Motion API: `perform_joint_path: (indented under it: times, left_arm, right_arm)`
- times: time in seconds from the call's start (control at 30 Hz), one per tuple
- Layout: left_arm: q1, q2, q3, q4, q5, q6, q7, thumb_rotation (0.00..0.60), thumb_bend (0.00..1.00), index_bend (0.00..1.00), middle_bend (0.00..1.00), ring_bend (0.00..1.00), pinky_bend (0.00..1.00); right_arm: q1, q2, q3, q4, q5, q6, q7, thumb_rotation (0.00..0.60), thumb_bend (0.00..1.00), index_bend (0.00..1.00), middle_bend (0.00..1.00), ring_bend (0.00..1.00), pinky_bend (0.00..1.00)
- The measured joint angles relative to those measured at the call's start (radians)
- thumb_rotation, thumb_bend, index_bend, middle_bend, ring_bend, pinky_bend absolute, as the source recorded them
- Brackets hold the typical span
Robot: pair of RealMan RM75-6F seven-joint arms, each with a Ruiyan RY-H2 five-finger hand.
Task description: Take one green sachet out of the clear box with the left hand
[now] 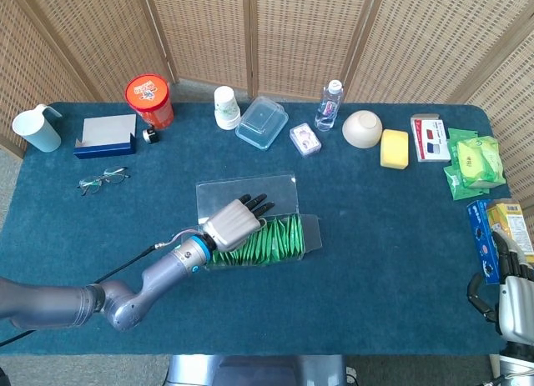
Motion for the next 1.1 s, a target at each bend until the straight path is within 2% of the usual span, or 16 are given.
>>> perform_joint_path:
  times: [0.3, 0.67, 0.87, 1.1]
  left_arm:
    - [-0.007, 0.012, 0.007, -0.014, -0.017, 0.01, 0.018, 0.6, 0.38, 0.53, 0.09, 0.0, 0.17]
    - [-0.004, 0.017, 0.01, -0.017, -0.008, 0.02, 0.008, 0.6, 0.38, 0.55, 0.1, 0.0, 0.17]
    - [0.0, 0.014, 0.009, -0.014, 0.005, 0.028, -0.003, 0.6, 0.43, 0.61, 0.16, 0.02, 0.17]
    - [0.013, 0.004, 0.007, 0.006, 0.044, 0.037, -0.034, 0.6, 0.44, 0.64, 0.2, 0.05, 0.17]
  right_arm:
    - [-0.001, -0.001, 0.003, 0.003, -0.002, 0.003, 0.002, 0.47, 0.66, 0.04, 0.1, 0.09, 0.2]
    - [0.0, -0.003, 0.005, 0.002, -0.003, 0.003, 0.001, 0.47, 0.67, 0.04, 0.1, 0.09, 0.2]
    - [-0.001, -0.004, 0.006, 0.004, -0.005, 0.007, 0.002, 0.469, 0.66, 0.04, 0.1, 0.09, 0.2]
    - [-0.003, -0.005, 0.008, 0.007, -0.009, 0.012, 0.005, 0.47, 0.67, 0.04, 0.1, 0.09, 0.2]
